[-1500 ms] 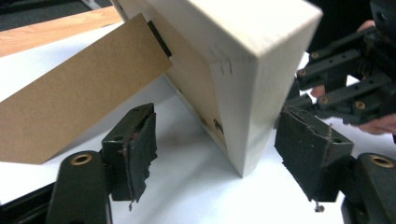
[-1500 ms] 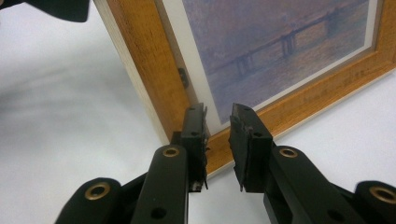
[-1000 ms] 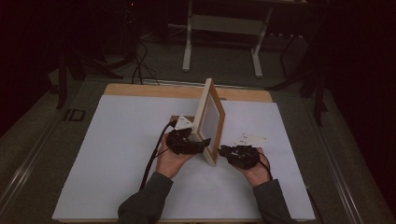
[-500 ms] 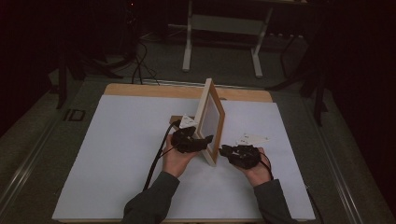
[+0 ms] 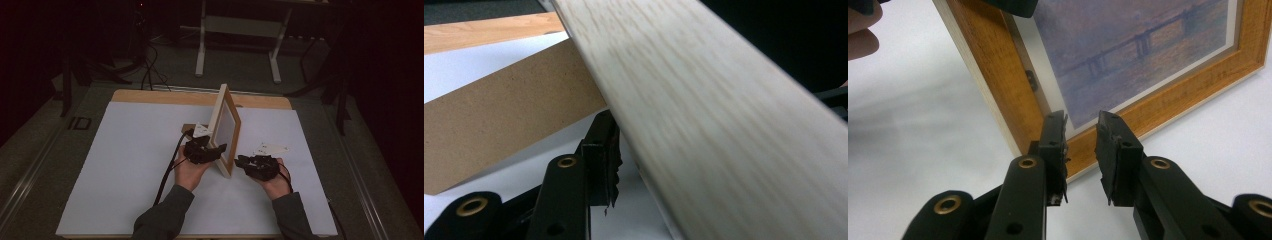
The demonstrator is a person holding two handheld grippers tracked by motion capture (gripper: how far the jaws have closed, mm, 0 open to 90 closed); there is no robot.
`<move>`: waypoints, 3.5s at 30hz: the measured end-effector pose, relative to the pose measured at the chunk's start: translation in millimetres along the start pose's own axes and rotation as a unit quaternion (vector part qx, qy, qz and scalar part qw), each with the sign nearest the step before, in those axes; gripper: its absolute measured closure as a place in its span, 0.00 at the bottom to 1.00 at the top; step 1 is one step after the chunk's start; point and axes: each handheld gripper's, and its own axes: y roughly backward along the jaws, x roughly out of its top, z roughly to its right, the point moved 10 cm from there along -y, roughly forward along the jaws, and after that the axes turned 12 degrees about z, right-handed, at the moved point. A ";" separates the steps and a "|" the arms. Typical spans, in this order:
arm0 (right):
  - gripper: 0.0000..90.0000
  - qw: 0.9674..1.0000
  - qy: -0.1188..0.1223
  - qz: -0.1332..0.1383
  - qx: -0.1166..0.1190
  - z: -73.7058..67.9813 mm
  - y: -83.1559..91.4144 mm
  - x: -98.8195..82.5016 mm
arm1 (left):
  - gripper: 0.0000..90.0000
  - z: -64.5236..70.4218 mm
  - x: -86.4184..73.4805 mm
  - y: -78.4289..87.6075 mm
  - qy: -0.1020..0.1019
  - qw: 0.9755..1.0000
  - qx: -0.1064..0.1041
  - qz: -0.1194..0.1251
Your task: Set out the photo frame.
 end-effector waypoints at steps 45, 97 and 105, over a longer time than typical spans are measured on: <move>0.82 1.000 -0.001 0.000 -0.001 1.2 1.1 -0.1 | 0.84 -32.7 7.3 14.3 0.021 0.996 0.072 0.043; 0.80 1.000 0.001 0.006 -0.023 12.6 7.7 2.1 | 0.85 -46.4 6.2 30.4 0.067 0.996 -0.058 0.019; 0.79 1.000 -0.003 0.011 -0.029 16.2 9.2 2.8 | 0.84 -48.0 4.9 34.0 0.065 0.995 -0.080 0.012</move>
